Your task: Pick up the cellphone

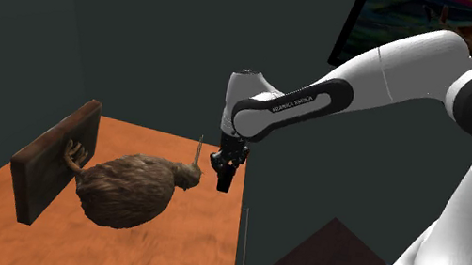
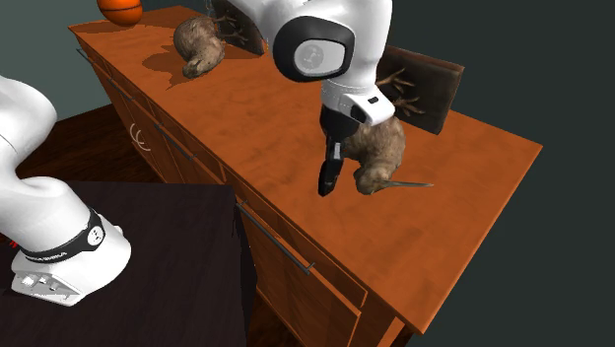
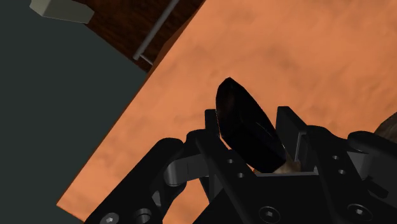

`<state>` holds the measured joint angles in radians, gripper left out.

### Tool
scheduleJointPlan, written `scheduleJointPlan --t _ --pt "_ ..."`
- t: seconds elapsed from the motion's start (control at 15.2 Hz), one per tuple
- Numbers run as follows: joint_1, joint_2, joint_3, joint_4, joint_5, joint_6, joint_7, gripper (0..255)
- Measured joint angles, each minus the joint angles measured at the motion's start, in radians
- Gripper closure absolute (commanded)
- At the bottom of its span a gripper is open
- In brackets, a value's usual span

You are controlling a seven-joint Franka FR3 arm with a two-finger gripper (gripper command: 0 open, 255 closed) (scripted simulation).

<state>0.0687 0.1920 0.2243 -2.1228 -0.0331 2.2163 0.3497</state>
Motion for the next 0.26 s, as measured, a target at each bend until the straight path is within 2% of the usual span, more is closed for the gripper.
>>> scheduleJointPlan --t 0.26 --pt "-0.002 -0.03 0.002 0.012 0.009 -0.041 -0.006 255"
